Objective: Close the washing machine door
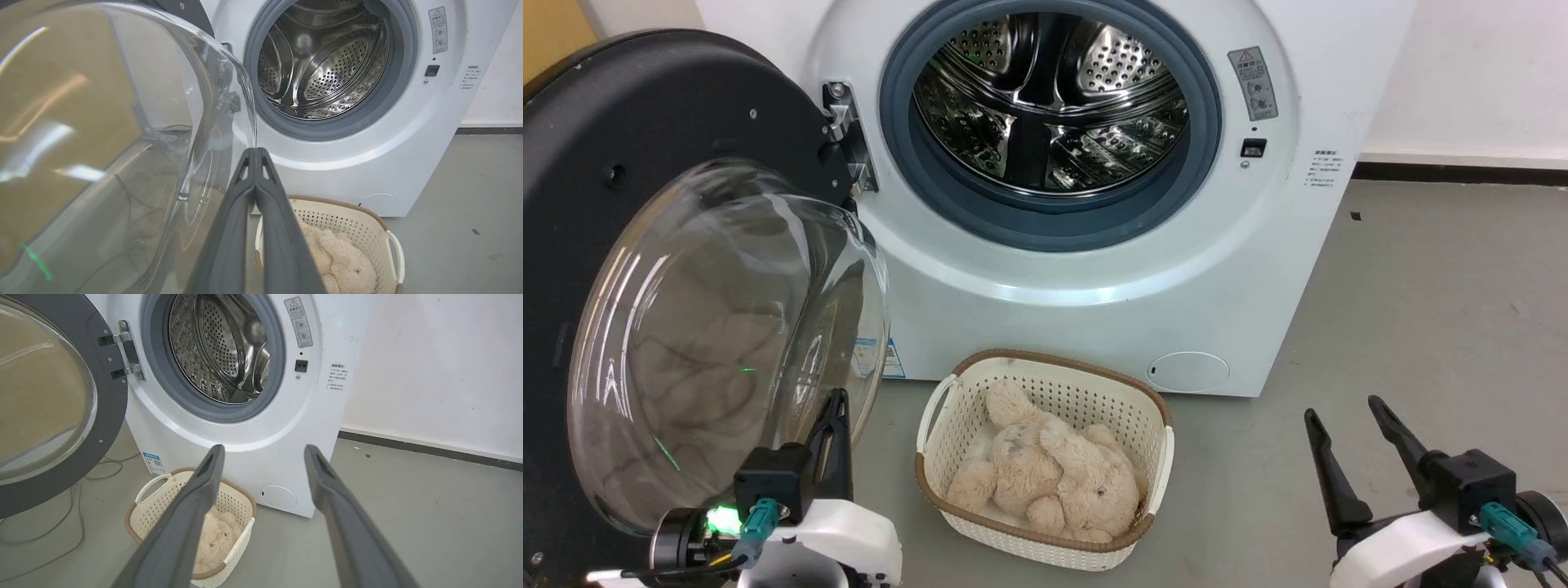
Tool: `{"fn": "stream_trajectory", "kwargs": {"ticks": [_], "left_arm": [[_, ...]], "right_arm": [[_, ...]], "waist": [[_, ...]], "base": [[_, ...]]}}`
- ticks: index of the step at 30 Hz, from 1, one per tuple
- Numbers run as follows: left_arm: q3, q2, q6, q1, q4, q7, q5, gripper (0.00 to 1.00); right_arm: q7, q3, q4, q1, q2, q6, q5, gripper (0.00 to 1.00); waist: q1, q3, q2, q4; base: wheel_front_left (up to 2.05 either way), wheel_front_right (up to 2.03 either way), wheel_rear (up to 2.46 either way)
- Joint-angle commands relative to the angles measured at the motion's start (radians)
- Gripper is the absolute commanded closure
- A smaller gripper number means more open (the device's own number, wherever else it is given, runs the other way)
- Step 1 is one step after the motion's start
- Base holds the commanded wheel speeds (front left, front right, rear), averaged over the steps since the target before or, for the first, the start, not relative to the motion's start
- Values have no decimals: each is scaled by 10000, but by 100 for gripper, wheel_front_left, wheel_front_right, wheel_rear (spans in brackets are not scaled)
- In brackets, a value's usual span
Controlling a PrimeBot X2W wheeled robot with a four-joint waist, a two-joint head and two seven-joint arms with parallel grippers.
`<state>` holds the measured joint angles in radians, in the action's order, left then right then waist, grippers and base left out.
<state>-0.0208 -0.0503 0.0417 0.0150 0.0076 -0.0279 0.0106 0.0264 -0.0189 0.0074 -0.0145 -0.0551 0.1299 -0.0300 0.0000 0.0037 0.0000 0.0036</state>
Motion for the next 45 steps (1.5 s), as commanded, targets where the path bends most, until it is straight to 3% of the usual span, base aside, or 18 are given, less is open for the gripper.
{"fn": "stream_trajectory", "kwargs": {"ticks": [1,17,26,45], "left_arm": [[-47,-28,90,61,3,-95,-12,100],[-191,-169,120,642,-745,-429,69,100],[-90,-236,-170,1539,-1784,-659,297,100],[1758,-27,-1021,3376,-2767,-1055,2021,100]], "right_arm": [[112,-52,13,17,7,1,-118,0],[446,-277,25,-2,13,2,-411,0],[675,-489,14,39,18,3,-610,0],[1072,-920,-1,53,25,4,-942,0]], "waist": [[0,2,0,19],[0,32,0,489],[0,153,0,1064],[0,320,0,2376]], "base": [[0,0,0],[0,0,0],[0,0,0],[0,0,0]]}}
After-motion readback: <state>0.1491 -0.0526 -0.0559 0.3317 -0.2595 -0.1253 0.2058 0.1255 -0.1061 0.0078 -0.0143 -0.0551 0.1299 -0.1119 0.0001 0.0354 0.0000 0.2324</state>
